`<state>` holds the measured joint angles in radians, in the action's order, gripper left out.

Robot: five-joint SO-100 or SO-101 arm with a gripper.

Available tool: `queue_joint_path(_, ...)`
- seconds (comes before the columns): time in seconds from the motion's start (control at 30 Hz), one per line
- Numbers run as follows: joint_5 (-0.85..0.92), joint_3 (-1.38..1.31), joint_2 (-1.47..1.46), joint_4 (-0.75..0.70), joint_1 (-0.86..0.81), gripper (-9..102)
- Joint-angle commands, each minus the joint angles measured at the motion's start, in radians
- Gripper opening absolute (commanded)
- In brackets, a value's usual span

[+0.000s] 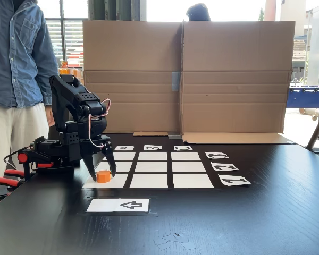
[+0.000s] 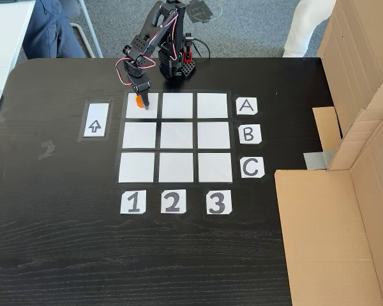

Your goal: Pick up the round, orange token and place it in the grid on square A1.

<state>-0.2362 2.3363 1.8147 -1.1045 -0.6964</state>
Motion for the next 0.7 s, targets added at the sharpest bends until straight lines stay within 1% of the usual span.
queue_joint_path(0.0,-0.002,0.0,-0.002,0.006,-0.006,32)
queue_joint_path(0.17,0.002,-0.006,-0.005,0.011,-0.014,33)
queue_joint_path(0.33,0.0,-0.021,-0.005,0.046,-0.032,34)
queue_joint_path(0.67,-0.005,-0.101,0.005,0.037,-0.069,35)
